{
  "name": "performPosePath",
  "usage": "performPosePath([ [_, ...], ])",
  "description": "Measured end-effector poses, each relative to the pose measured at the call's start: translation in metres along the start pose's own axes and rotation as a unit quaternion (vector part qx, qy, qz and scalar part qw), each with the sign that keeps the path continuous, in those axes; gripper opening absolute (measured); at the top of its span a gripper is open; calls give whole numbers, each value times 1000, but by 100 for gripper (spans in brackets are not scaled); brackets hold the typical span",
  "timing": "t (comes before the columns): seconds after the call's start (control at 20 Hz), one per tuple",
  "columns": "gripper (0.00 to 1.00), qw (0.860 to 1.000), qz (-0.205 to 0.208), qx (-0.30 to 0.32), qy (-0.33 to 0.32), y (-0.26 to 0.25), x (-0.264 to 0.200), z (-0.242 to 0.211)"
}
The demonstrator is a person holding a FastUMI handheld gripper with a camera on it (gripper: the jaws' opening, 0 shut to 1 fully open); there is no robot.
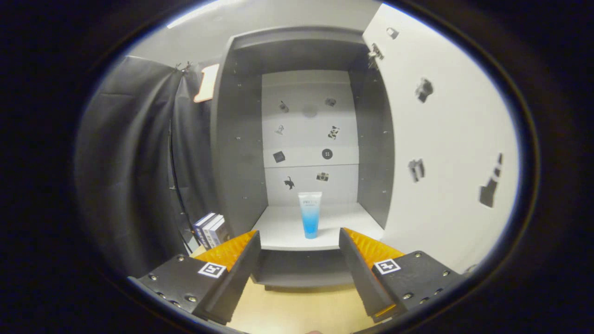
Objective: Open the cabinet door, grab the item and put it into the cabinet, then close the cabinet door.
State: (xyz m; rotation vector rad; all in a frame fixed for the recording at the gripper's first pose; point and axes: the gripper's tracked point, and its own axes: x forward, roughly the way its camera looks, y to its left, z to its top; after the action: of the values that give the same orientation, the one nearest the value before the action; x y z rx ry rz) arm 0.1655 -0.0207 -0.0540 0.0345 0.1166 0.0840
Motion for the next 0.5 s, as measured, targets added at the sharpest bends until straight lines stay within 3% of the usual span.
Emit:
performPosePath([
  [0.5,100,998,-55,13,-16,-61,-162,10],
])
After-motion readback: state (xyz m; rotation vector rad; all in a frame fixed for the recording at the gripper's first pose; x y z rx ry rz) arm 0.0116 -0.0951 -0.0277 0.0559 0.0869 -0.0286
